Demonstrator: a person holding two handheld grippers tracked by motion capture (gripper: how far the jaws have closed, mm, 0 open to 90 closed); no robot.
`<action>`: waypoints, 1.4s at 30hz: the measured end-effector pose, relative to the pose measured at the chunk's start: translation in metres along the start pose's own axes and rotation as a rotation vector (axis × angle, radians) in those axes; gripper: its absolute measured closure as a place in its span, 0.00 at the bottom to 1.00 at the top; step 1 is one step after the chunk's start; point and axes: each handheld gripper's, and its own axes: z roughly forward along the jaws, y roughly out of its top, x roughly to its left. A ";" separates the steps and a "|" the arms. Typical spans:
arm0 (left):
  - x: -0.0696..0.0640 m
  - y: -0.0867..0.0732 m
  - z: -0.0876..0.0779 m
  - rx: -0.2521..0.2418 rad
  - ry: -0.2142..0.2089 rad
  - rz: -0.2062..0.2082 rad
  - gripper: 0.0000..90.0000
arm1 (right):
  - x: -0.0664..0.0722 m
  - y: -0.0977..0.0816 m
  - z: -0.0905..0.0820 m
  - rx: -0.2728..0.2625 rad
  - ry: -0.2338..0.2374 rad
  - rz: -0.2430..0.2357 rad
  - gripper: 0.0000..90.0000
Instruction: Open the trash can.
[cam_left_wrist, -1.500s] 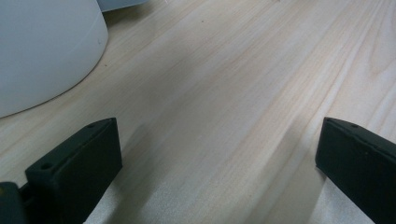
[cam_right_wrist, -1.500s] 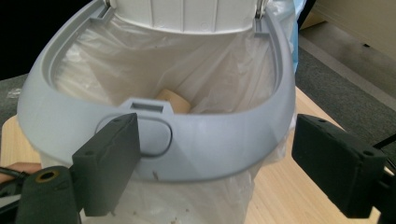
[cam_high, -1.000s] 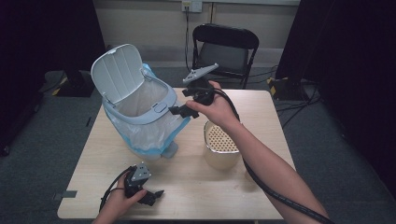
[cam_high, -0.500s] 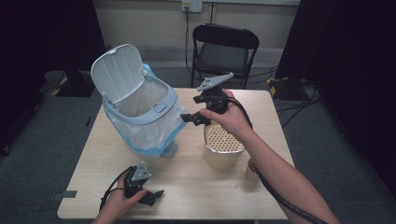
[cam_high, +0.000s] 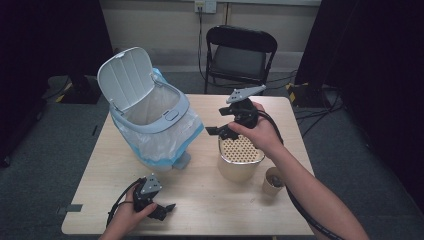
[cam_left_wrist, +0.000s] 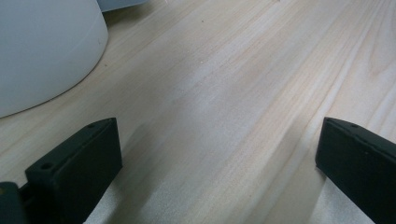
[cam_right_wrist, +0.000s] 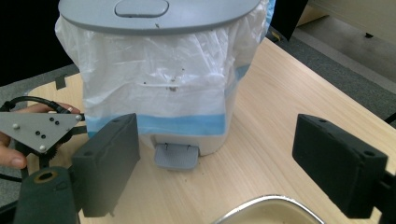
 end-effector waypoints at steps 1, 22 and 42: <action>0.000 0.000 0.000 0.000 0.001 0.000 0.00 | -0.001 -0.002 -0.002 -0.002 -0.001 0.002 0.16; 0.001 0.000 -0.001 0.018 0.000 0.020 0.00 | -0.012 -0.056 -0.037 0.001 -0.050 0.038 0.16; 0.001 0.000 -0.001 0.018 0.000 0.020 0.00 | -0.017 -0.108 -0.059 0.027 -0.078 0.070 0.16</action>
